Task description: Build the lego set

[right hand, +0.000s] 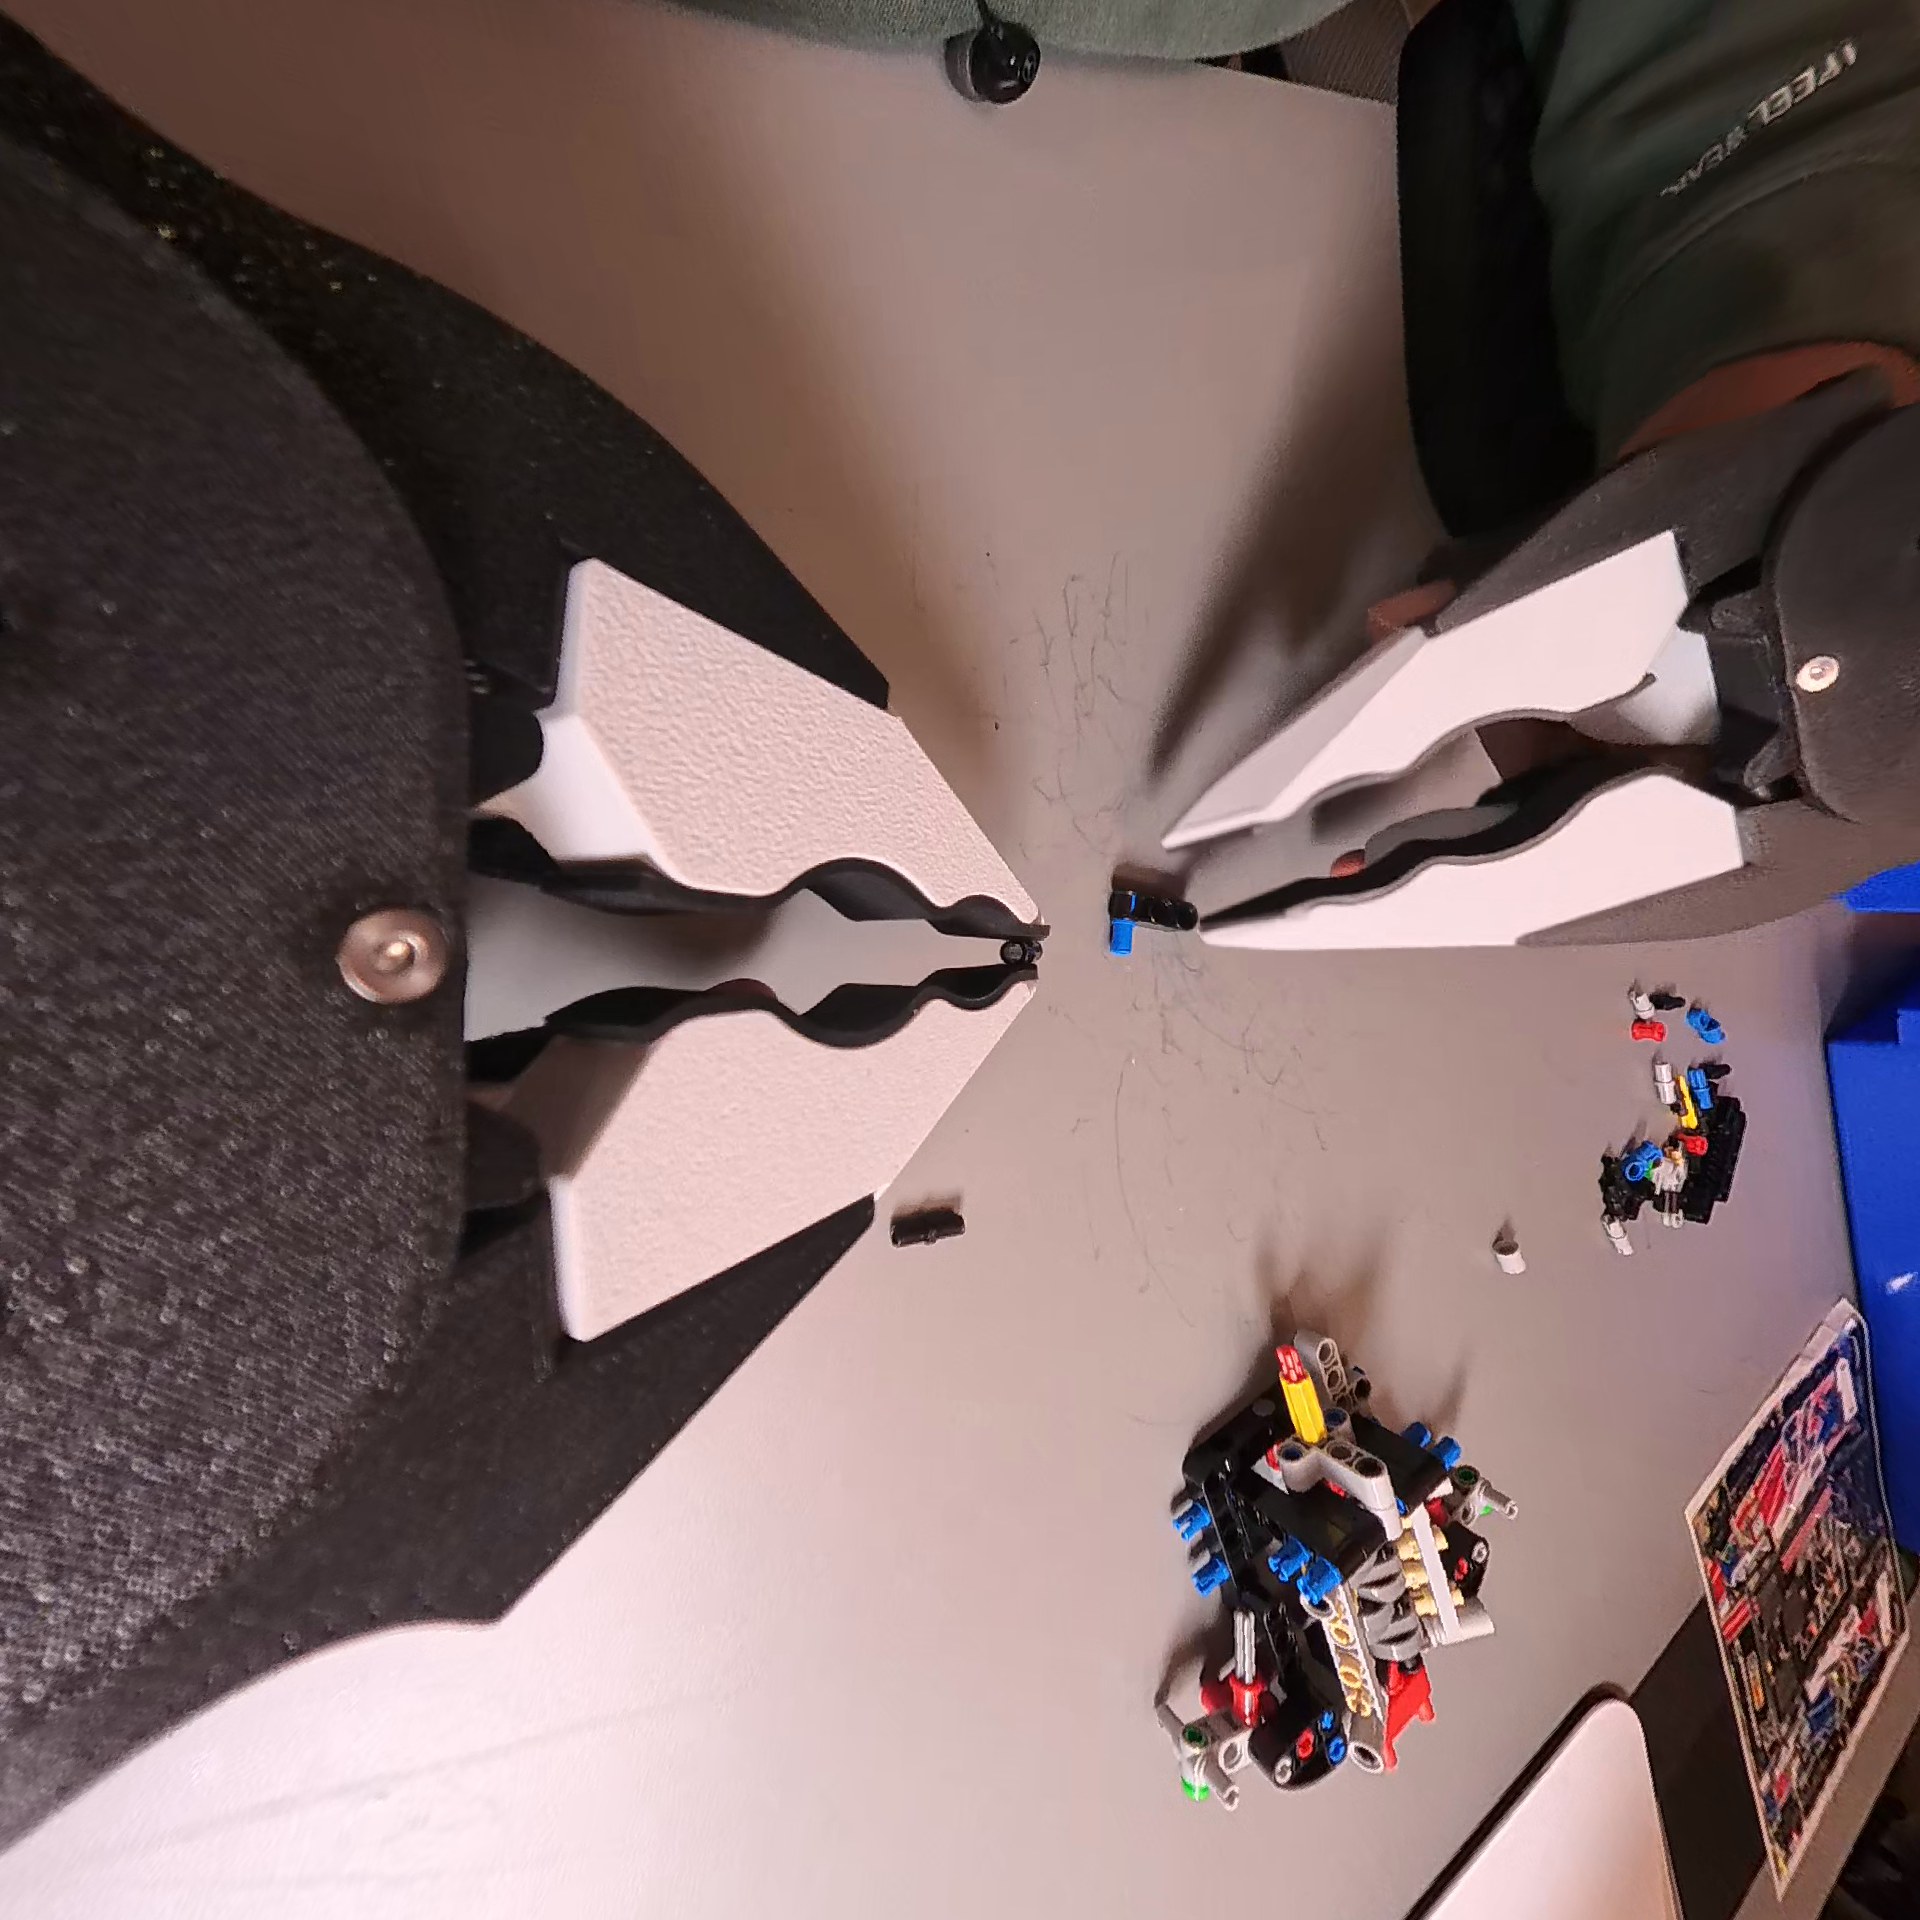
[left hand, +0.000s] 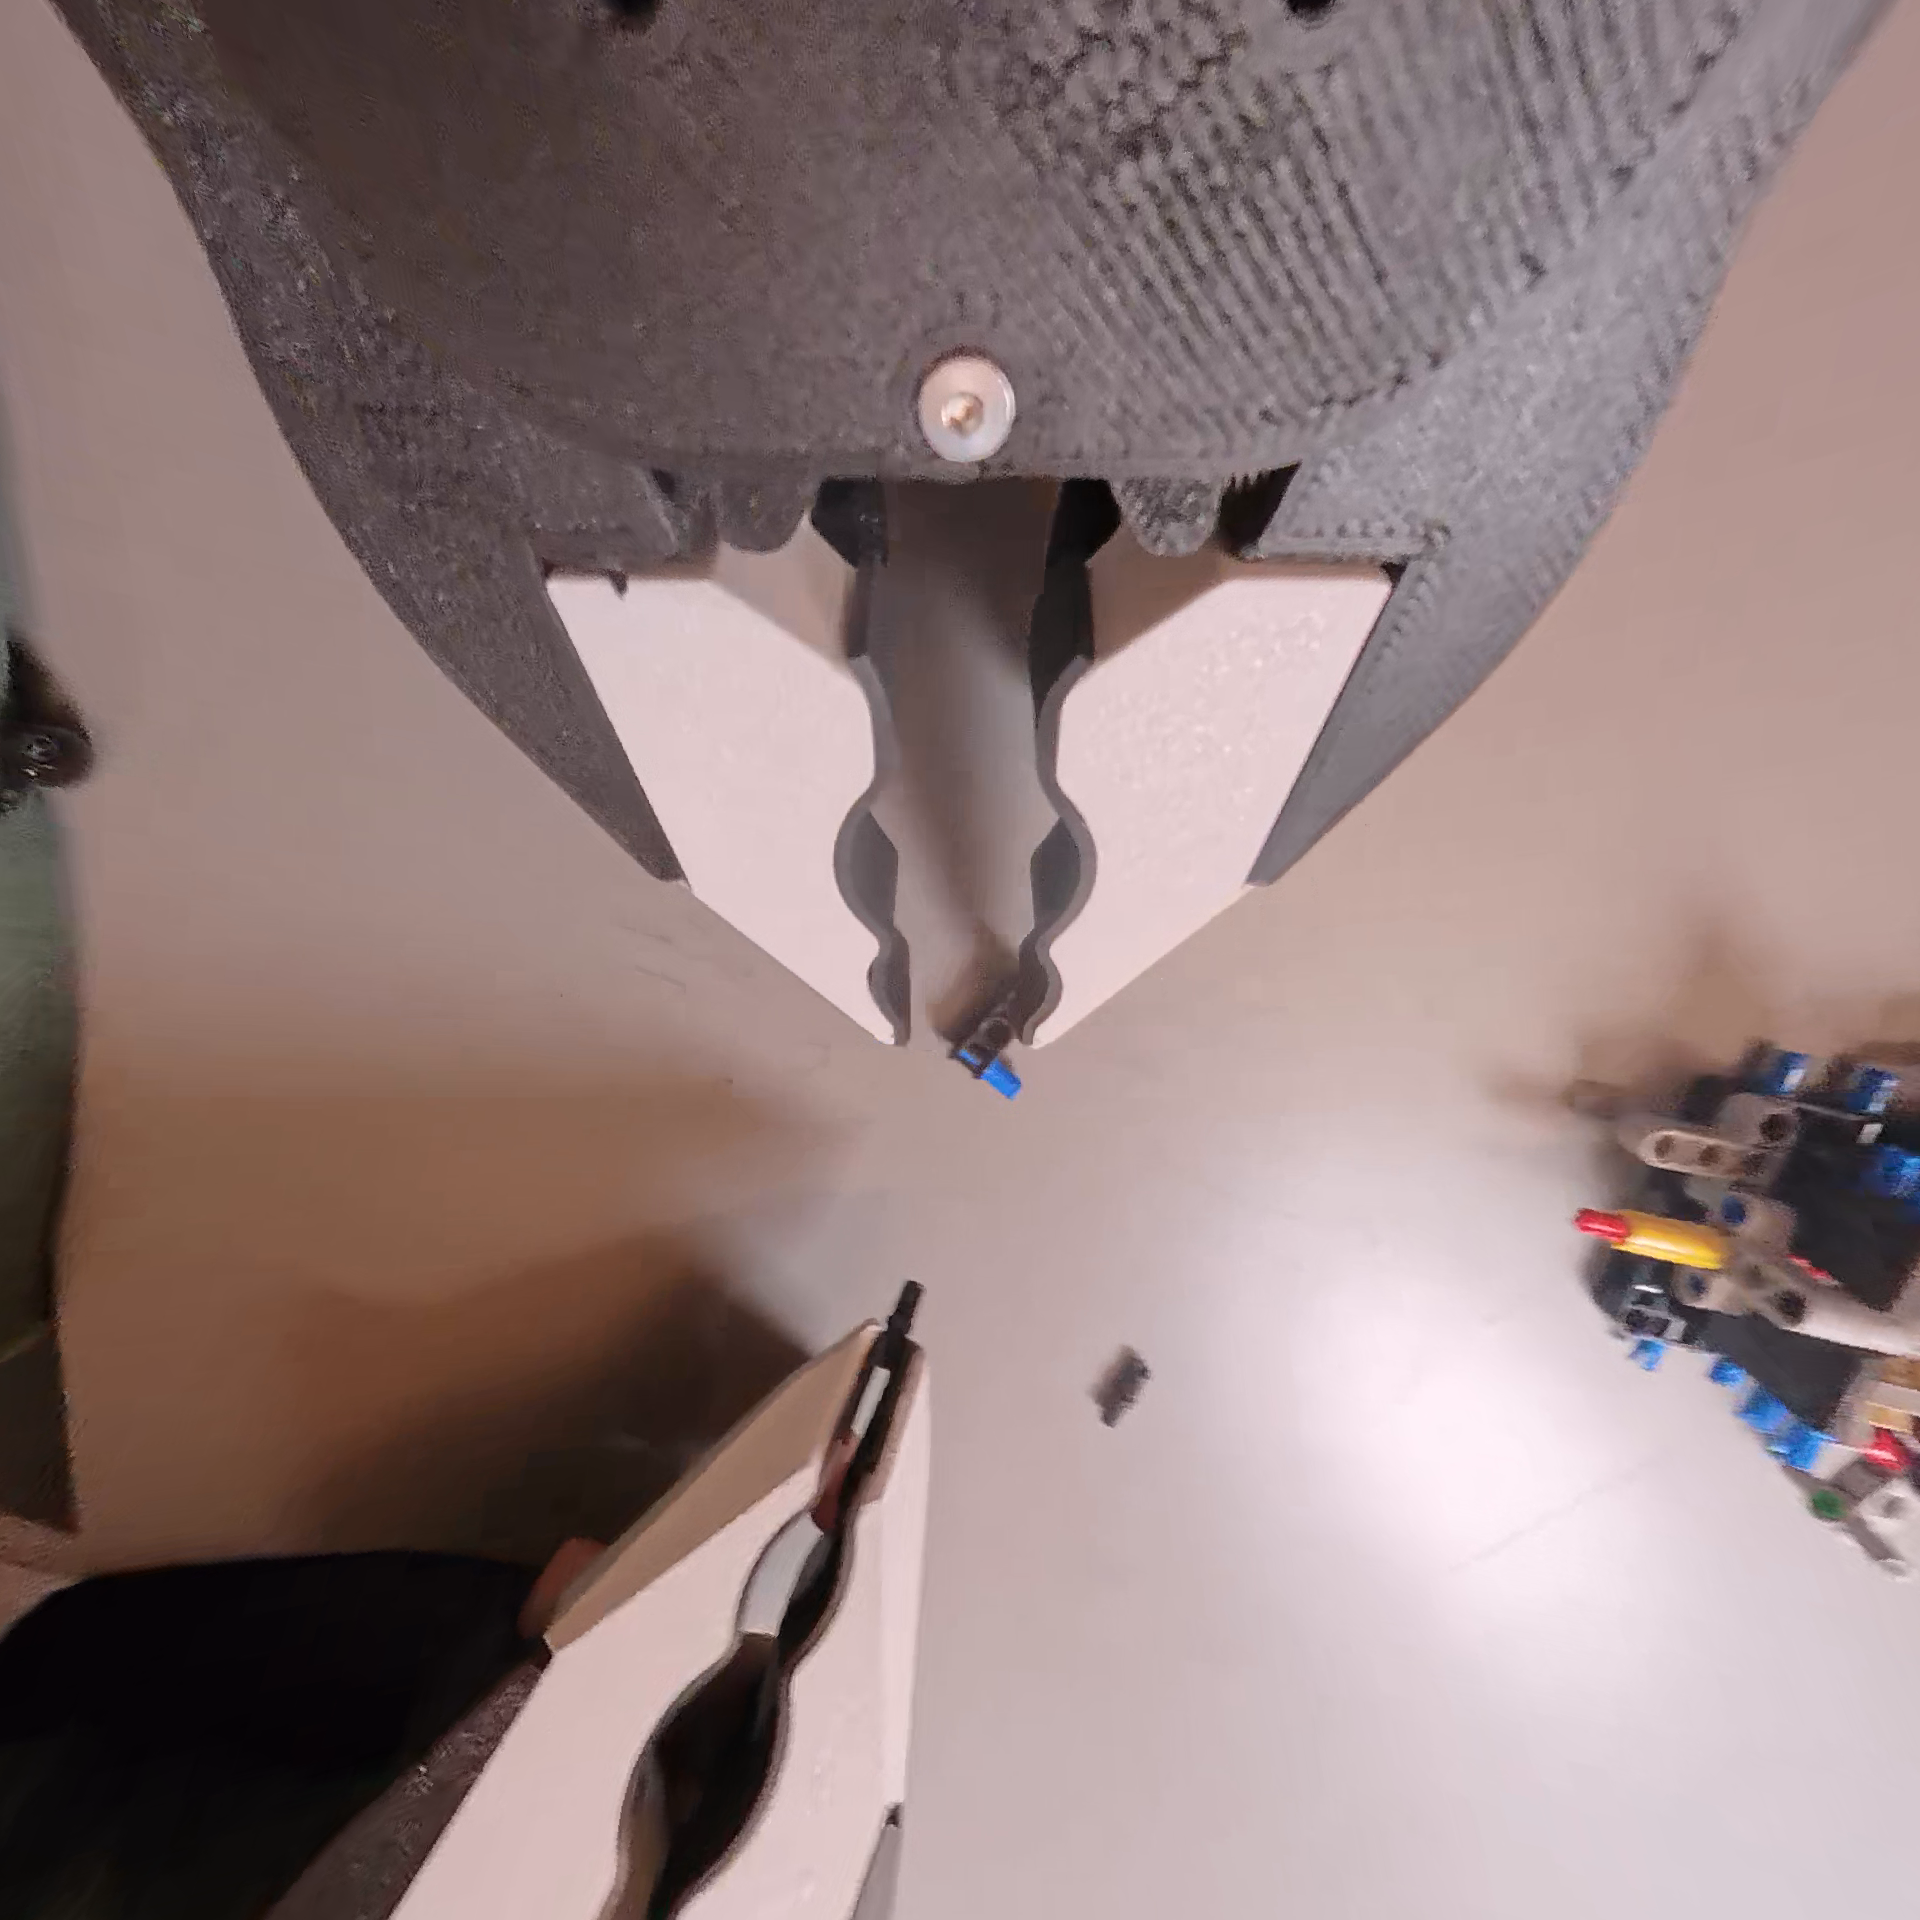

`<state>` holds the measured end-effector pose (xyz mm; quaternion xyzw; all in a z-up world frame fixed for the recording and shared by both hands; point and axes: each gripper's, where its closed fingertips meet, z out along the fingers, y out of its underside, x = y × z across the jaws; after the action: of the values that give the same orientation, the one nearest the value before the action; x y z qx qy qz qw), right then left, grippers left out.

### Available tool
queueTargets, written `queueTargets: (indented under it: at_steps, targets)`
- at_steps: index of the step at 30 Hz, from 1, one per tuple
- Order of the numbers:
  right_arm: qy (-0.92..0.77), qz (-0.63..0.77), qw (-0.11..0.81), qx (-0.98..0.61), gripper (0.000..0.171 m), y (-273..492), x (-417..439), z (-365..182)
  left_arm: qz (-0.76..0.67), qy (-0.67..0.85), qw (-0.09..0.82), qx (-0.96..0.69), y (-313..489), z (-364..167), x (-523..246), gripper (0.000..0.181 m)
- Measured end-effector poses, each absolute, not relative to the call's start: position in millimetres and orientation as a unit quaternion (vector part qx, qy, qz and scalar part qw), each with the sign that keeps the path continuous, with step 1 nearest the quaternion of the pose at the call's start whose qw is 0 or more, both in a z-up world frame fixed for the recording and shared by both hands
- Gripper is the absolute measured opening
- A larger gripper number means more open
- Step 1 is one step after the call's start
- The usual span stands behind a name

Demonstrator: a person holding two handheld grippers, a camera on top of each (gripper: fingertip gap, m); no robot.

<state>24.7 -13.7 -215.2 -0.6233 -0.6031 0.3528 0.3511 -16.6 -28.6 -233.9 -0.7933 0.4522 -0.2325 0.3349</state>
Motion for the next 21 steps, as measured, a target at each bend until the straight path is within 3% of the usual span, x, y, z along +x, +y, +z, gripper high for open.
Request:
queueTargets:
  at_steps: [21]
  targets:
    - [-0.604,0.353,0.351,-0.623,0.003,-14.2,24.2,-216.0,-0.179,0.465,0.359,-0.789,-15.6,-239.3,-20.2,0.019]
